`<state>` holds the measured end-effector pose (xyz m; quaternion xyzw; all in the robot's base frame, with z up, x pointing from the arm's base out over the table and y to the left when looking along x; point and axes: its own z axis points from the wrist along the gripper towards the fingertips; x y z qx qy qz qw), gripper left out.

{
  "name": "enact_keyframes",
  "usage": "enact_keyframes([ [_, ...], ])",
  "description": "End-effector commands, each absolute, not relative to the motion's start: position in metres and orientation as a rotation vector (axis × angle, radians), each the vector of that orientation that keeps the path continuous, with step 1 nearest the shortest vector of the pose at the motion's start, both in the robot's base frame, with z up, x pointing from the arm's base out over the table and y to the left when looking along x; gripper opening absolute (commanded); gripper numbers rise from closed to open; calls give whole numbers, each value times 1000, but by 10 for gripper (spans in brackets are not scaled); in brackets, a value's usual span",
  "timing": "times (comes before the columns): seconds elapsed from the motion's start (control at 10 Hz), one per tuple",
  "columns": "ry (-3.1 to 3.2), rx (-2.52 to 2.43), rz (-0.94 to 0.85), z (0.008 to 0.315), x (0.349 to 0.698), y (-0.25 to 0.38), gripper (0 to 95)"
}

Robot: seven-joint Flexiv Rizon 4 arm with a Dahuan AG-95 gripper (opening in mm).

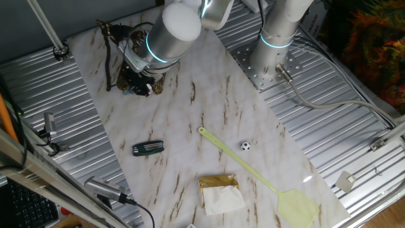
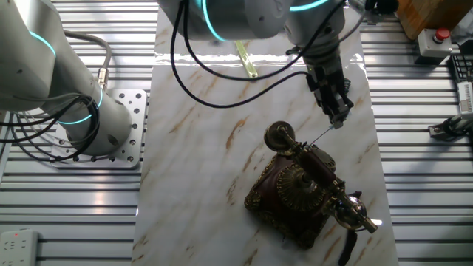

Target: Dial a number on an old rotary phone

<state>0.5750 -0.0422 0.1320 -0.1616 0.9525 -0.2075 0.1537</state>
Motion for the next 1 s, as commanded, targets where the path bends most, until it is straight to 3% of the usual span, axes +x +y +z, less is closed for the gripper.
enact_keyframes([
  [0.1, 2731, -440, -592, 130, 577, -42, 0],
  [1.0, 2715, -335, -631, 125, 579, -43, 0],
])
